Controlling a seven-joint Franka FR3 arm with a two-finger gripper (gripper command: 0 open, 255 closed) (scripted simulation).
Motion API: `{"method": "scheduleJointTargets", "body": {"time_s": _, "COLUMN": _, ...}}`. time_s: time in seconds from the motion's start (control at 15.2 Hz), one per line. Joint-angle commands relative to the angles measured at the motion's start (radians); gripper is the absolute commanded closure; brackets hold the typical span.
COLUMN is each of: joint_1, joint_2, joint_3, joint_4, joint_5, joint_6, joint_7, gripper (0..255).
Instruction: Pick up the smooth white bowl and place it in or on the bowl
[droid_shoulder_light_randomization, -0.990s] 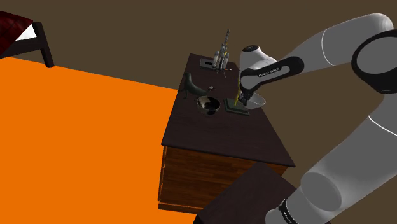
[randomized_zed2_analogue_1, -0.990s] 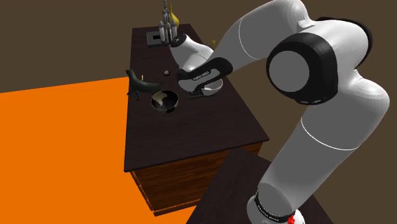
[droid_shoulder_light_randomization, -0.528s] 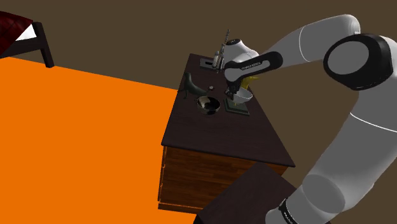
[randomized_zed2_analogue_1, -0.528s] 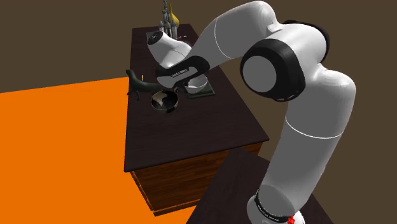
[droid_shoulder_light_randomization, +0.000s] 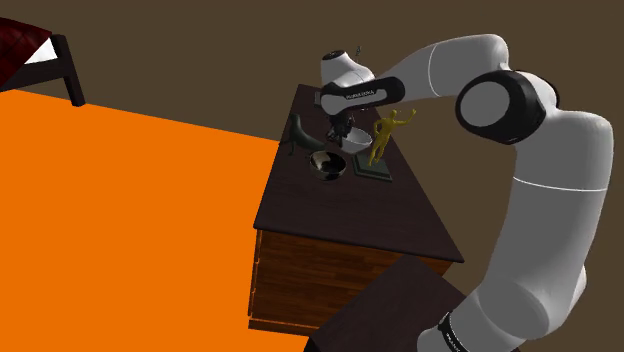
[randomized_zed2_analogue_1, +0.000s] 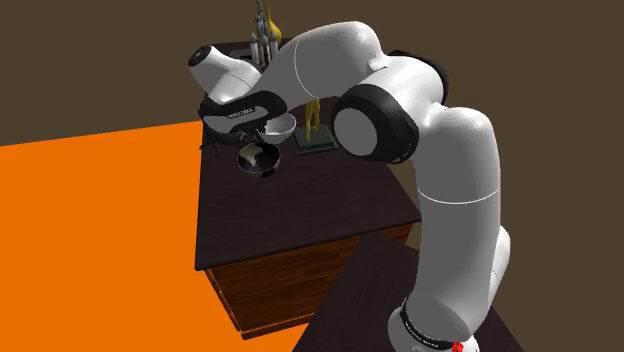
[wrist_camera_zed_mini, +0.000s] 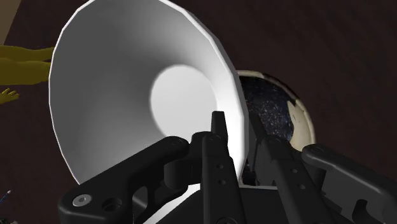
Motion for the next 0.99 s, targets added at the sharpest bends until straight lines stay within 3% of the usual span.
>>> {"method": "scheduleJointTargets", "body": {"time_s": 0.0, "joint_1": 0.023, "joint_2": 0.088, "joint_3": 0.008, "joint_4": 0.135, "joint_5": 0.006, "joint_6": -0.055, "joint_7": 0.005, "gripper": 255}}
{"method": "scheduleJointTargets", "body": {"time_s": 0.2, "joint_1": 0.056, "joint_2": 0.222, "joint_3": 0.014, "joint_4": 0.355, "joint_5": 0.015, "joint_6": -0.148, "joint_7": -0.002, "gripper": 255}}
{"method": "scheduleJointTargets", "body": {"time_s": 0.92, "joint_1": 0.053, "joint_2": 0.259, "joint_3": 0.009, "joint_4": 0.271, "joint_5": 0.0, "joint_6": -0.037, "joint_7": 0.048, "gripper": 255}}
